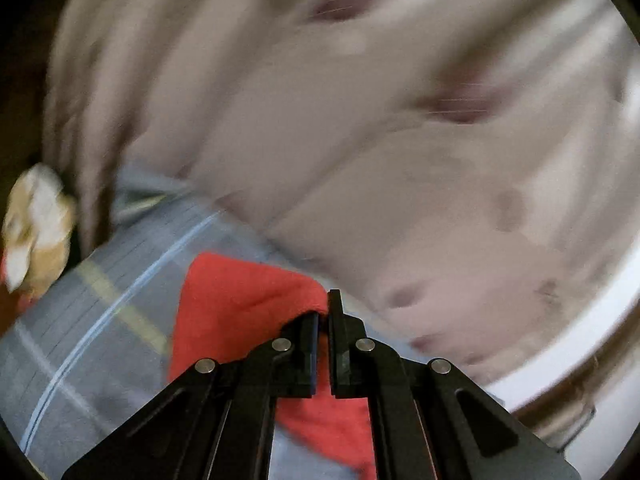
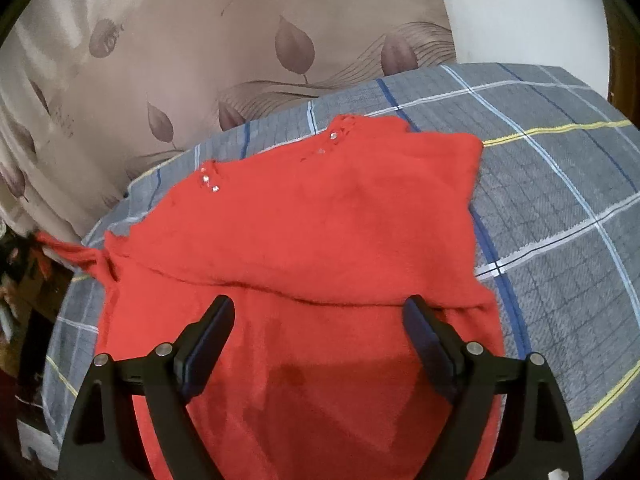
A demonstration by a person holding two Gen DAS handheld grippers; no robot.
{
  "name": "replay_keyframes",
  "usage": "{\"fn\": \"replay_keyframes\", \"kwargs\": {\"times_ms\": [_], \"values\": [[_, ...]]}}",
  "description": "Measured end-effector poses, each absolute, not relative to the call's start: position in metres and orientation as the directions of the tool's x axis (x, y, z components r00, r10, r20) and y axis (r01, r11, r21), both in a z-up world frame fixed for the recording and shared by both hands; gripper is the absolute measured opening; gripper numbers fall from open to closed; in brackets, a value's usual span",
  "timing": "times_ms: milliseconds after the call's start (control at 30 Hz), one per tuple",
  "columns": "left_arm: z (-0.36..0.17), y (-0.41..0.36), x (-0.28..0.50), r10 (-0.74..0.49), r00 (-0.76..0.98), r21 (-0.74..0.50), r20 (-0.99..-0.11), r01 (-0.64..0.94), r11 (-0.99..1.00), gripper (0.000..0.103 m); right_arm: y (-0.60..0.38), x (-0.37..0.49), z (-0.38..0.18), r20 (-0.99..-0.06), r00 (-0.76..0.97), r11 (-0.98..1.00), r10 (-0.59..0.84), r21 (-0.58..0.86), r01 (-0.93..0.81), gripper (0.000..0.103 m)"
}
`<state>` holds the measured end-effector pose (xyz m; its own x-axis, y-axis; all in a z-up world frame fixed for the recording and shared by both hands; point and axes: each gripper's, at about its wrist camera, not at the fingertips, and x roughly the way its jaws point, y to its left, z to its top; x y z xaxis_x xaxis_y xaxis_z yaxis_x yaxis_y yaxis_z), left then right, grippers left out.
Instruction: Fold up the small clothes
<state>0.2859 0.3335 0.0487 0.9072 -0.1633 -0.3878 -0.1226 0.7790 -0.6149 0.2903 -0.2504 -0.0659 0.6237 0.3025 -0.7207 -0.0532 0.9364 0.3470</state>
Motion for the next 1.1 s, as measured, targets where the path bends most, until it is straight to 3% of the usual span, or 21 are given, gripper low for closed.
{"fn": "replay_keyframes", "kwargs": {"times_ms": [167, 400, 667, 800, 933, 1000, 1033, 1067, 1100], "values": [[0.123, 0.248, 0.298, -0.314, 0.903, -0.546, -0.294, 0.111, 0.831, 0.004, -0.258, 0.289, -0.067, -0.699, 0.630, 0.916, 0.337, 0.397, -0.049, 0.085], [0.156, 0.118, 0.335, -0.508, 0.802, -0.441, -0.314, 0.350, 0.826, 0.004, -0.271, 0.288, -0.069, -0.663, 0.641, 0.875, 0.387, 0.482, -0.030, 0.086], [0.105, -0.075, 0.353, -0.708, 0.497, -0.317, -0.501, 0.656, 0.685, 0.004, -0.279, 0.282, -0.067, -0.621, 0.668, 0.844, 0.410, 0.535, -0.021, 0.088], [0.052, -0.143, 0.340, -0.594, 0.474, -0.125, -0.650, 0.705, 0.698, 0.006, -0.287, 0.281, -0.069, -0.597, 0.680, 0.823, 0.425, 0.568, -0.016, 0.090], [0.018, -0.147, 0.329, -0.528, 0.453, -0.112, -0.719, 0.674, 0.730, 0.008, -0.291, 0.281, -0.071, -0.582, 0.682, 0.804, 0.443, 0.594, -0.015, 0.090], [0.019, -0.138, 0.327, -0.569, 0.435, -0.178, -0.698, 0.665, 0.726, 0.011, -0.292, 0.281, -0.071, -0.577, 0.684, 0.800, 0.445, 0.600, -0.014, 0.090], [0.017, -0.134, 0.329, -0.589, 0.433, -0.204, -0.683, 0.661, 0.722, 0.021, -0.293, 0.280, -0.072, -0.576, 0.686, 0.798, 0.446, 0.602, -0.013, 0.090], [0.022, -0.127, 0.328, -0.617, 0.438, -0.238, -0.654, 0.655, 0.717, 0.045, -0.292, 0.280, -0.072, -0.575, 0.686, 0.798, 0.445, 0.603, -0.012, 0.090], [0.026, -0.120, 0.328, -0.640, 0.454, -0.261, -0.620, 0.650, 0.714, 0.057, -0.292, 0.279, -0.072, -0.576, 0.687, 0.799, 0.443, 0.601, -0.011, 0.090]]}}
